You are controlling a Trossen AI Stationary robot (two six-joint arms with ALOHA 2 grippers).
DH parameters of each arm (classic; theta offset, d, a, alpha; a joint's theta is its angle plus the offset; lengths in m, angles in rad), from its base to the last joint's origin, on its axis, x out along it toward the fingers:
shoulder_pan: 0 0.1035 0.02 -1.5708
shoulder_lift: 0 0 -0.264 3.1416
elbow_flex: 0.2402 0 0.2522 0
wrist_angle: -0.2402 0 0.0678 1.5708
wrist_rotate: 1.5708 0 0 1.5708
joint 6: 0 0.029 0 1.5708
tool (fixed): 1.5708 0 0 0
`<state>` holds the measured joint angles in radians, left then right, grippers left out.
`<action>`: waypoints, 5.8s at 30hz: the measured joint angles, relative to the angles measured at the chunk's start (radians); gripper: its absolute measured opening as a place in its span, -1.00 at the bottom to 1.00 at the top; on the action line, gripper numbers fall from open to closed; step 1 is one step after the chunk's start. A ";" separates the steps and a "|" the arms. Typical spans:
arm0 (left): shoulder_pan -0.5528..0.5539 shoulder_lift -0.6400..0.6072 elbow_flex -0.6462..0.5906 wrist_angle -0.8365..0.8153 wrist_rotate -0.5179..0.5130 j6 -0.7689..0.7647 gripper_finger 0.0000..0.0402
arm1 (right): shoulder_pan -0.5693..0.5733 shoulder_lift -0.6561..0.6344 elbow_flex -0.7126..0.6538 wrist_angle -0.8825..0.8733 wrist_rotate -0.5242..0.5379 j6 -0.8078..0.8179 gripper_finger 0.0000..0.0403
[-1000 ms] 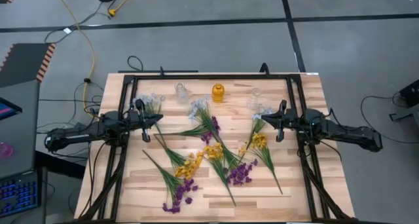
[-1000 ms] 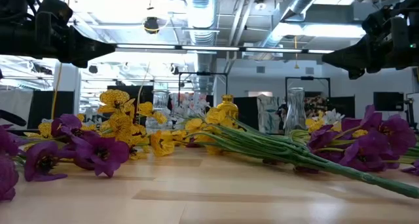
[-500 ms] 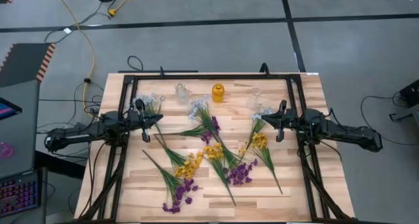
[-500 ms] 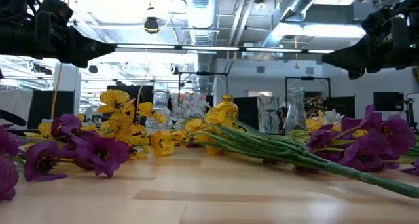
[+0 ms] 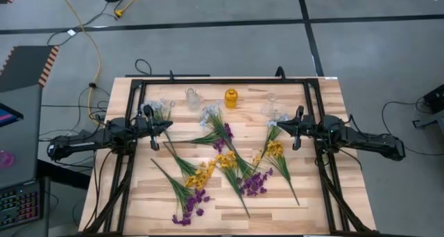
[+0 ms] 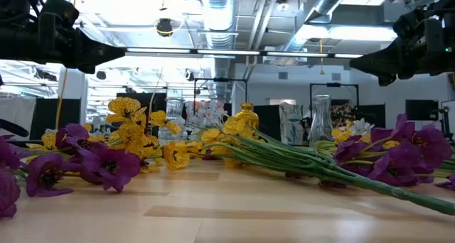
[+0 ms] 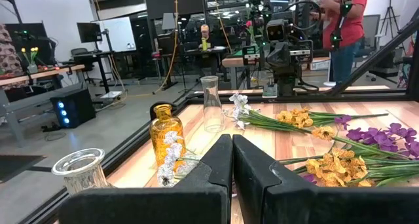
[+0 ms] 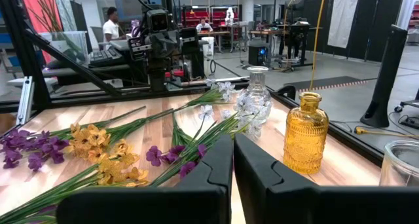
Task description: Sort flowers into vase by color
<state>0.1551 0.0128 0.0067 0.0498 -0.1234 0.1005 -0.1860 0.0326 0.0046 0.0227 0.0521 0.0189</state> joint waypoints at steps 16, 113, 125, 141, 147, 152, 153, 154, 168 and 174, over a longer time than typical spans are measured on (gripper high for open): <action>0.000 0.000 0.000 0.003 -0.019 0.000 -1.00 | 0.000 0.000 0.000 0.012 0.000 0.000 -0.78; 0.000 0.000 0.000 0.003 -0.022 -0.060 -1.00 | 0.024 0.910 0.692 -0.778 0.128 1.210 0.36; 0.000 0.000 0.000 0.003 -0.022 -0.060 -1.00 | 0.077 1.177 0.692 -0.794 0.128 1.403 0.36; 0.000 0.000 0.000 0.003 -0.022 -0.060 -1.00 | 0.072 1.400 0.692 -0.665 0.124 1.432 0.36; 0.000 0.000 0.000 0.003 -0.022 -0.060 -1.00 | 0.072 1.463 0.695 -0.657 0.119 1.450 0.36; 0.000 0.000 0.000 0.003 -0.022 -0.060 -1.00 | 0.072 1.489 0.696 -0.641 0.118 1.449 0.35; 0.000 0.000 0.000 0.003 -0.022 -0.060 -1.00 | 0.072 1.489 0.696 -0.639 0.118 1.449 0.34; 0.000 0.000 0.000 0.002 -0.022 -0.060 -1.00 | 0.073 1.489 0.695 -0.639 0.118 1.449 0.32; 0.000 0.000 0.000 0.002 -0.022 -0.060 -1.00 | 0.073 1.483 0.692 -0.616 0.115 1.449 -0.41; 0.000 0.000 0.000 0.002 -0.022 -0.060 -1.00 | 0.075 1.476 0.692 -0.602 0.114 1.439 -0.65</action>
<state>0.1550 0.0129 0.0066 0.0521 -0.1452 0.0402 -0.1108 1.5084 0.6964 -0.5789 0.1661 1.4582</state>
